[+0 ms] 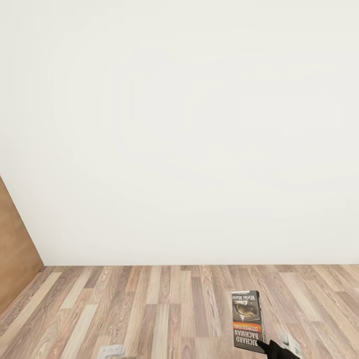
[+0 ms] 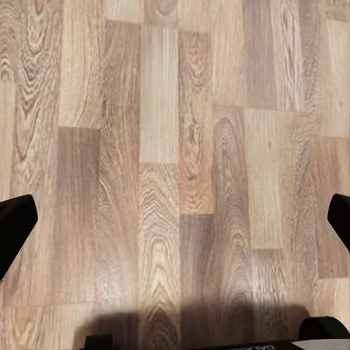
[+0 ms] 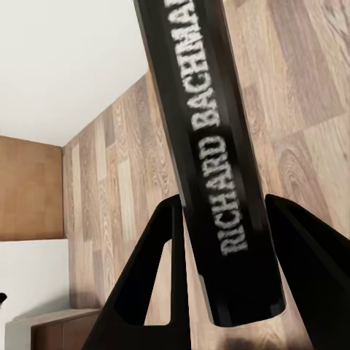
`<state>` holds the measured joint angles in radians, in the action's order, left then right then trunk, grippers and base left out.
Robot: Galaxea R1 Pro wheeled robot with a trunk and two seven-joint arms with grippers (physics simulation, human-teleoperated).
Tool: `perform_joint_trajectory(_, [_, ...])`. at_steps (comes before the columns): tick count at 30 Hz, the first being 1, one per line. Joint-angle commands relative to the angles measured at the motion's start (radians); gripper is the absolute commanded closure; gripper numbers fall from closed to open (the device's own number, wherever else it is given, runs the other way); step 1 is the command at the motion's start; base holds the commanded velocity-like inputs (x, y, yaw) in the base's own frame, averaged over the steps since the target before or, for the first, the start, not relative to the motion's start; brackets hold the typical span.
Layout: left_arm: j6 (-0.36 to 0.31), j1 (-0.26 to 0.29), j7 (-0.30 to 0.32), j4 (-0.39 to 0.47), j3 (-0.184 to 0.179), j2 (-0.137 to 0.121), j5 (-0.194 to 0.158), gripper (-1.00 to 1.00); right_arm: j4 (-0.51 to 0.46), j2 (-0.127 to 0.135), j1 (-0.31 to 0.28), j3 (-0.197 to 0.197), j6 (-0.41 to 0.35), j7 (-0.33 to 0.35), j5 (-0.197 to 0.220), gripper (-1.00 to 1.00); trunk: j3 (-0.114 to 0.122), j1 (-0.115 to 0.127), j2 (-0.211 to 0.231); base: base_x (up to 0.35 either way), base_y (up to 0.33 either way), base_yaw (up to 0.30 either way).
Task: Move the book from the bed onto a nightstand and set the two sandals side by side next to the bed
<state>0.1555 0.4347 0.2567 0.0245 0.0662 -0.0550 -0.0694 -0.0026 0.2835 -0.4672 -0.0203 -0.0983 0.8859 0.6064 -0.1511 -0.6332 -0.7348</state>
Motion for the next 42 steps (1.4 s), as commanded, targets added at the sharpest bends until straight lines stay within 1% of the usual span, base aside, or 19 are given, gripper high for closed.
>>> perform_joint_trajectory(1, [0.000, 0.001, 0.007, -0.001, 0.006, 0.000, -0.007, -1.00, 0.000, 0.000, -0.001, 0.002, -0.011, 0.004, 0.011, 1.00, -0.002, -0.001, -0.001, 0.333, 0.000, 0.000])
perform_joint_trajectory(18, [0.000, 0.001, 0.007, -0.001, 0.006, 0.000, -0.007, -1.00, -0.001, 0.000, -0.001, 0.002, -0.011, 0.004, 0.010, 1.00, -0.002, -0.001, -0.001, 0.333, 0.000, -0.001])
perform_joint_trajectory(28, [0.001, 0.001, 0.007, -0.001, 0.006, 0.000, -0.007, -1.00, -0.001, 0.000, -0.001, 0.002, -0.011, 0.002, 0.010, 1.00, -0.002, -0.001, -0.001, 0.333, 0.000, -0.061])
perform_joint_trajectory(42, [0.001, 0.001, 0.003, -0.001, 0.006, 0.000, -0.007, -1.00, -0.001, 0.000, -0.001, 0.002, -0.011, 0.002, 0.010, 1.00, -0.002, -0.001, -0.001, 0.333, 0.000, -0.004])
